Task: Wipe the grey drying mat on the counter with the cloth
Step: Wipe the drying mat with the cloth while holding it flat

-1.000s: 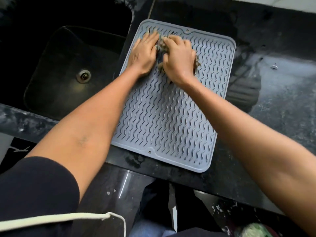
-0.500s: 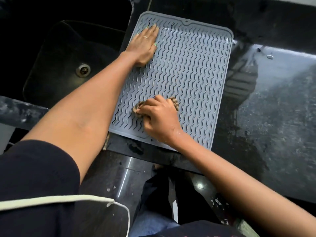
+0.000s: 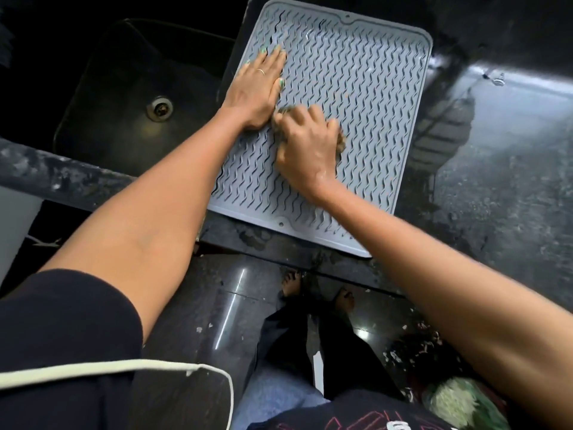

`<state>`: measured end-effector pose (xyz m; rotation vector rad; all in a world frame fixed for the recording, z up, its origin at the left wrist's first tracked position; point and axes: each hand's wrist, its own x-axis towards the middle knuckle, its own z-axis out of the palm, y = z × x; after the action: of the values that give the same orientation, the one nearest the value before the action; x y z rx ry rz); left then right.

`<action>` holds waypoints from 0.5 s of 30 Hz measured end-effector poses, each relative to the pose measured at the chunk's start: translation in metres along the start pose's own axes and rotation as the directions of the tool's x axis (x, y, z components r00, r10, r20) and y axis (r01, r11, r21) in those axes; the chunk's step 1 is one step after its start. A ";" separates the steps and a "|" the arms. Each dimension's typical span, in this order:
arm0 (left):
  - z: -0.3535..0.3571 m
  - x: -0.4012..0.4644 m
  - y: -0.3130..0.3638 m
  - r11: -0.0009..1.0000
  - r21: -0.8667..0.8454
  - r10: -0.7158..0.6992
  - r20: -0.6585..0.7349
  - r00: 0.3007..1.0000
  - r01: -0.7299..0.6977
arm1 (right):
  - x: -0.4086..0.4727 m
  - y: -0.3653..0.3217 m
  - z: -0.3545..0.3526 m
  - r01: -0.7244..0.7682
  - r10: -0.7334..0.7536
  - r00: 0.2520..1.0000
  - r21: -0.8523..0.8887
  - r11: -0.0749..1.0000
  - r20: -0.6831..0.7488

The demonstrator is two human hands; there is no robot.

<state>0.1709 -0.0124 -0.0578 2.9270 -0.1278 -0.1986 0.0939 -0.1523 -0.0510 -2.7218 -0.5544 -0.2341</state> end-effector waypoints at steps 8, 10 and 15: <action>0.003 -0.004 0.003 1.000 0.004 -0.025 0.000 1.000 0.025 | -0.069 -0.033 -0.026 0.012 -0.045 0.994 0.322 0.947 0.095; 0.004 -0.009 0.003 1.000 0.008 -0.030 0.003 1.000 0.030 | -0.051 -0.031 -0.032 -0.135 0.114 0.991 0.487 0.863 0.073; 0.007 -0.030 0.000 1.000 0.008 -0.023 0.002 1.000 0.023 | -0.006 -0.021 -0.014 -0.181 0.173 0.983 0.138 0.974 0.067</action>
<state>0.1403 -0.0105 -0.0613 2.9374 -0.0959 -0.2052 0.0783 -0.1419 -0.0330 -2.6235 -0.3262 -0.0718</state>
